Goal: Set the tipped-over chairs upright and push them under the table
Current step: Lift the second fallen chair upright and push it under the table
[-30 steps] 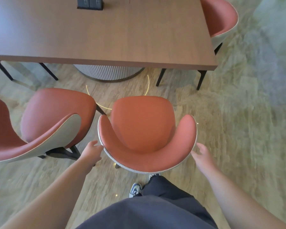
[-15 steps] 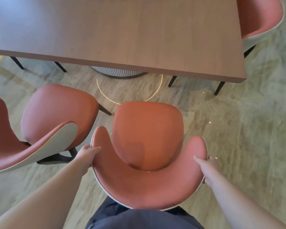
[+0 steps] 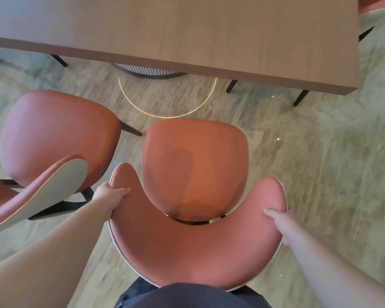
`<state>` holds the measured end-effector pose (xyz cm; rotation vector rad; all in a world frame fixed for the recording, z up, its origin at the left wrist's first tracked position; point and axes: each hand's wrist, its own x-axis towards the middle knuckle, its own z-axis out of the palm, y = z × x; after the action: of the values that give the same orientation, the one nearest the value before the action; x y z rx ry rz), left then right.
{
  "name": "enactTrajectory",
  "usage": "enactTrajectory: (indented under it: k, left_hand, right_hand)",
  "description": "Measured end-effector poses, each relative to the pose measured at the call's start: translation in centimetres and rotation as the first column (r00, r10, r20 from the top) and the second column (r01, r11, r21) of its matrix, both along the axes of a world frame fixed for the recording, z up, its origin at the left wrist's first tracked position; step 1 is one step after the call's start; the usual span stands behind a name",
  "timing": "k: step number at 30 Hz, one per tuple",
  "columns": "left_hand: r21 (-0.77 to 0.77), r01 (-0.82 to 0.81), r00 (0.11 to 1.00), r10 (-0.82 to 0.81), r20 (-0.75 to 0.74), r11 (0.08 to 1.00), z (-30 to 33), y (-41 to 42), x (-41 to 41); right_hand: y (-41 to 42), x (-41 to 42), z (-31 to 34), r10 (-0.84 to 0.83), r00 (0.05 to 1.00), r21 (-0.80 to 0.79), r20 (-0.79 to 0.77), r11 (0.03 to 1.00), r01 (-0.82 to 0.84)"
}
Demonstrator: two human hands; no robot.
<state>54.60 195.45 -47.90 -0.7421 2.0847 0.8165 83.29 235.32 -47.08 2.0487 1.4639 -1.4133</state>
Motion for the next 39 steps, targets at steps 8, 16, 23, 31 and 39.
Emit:
enactTrajectory:
  k: [8, 16, 23, 31, 39]
  left_hand:
    - [-0.040, 0.170, 0.982, -0.173, -0.080, 0.985, 2.1, 1.5, -2.2]
    - [-0.038, 0.260, 0.954, -0.262, -0.146, 0.965, 3.3, 6.2, -7.9]
    - [-0.008, 0.276, 0.944, -0.273, -0.185, 0.961, 2.6, 10.7, -14.5]
    - [-0.012, 0.292, 0.932, -0.288, -0.220, 0.956, 1.2, 15.8, -21.6]
    - [-0.033, 0.288, 0.927, -0.287, -0.243, 0.957, 0.8, 19.8, -24.9]
  right_hand:
    - [2.0, -1.1, 0.8, 0.133, 0.991, 0.151, -0.036, 0.981, -0.126]
    - [6.8, -5.2, 1.9, 0.152, 0.986, 0.218, -0.073, 0.967, -0.133]
    - [10.7, -11.5, 2.4, 0.137, 0.987, 0.239, -0.086, 0.964, -0.113]
    - [14.9, -17.9, 1.3, 0.109, 0.991, 0.251, -0.074, 0.964, -0.087]
    - [18.7, -21.3, 0.4, 0.086, 0.990, 0.208, -0.113, 0.976, -0.061]
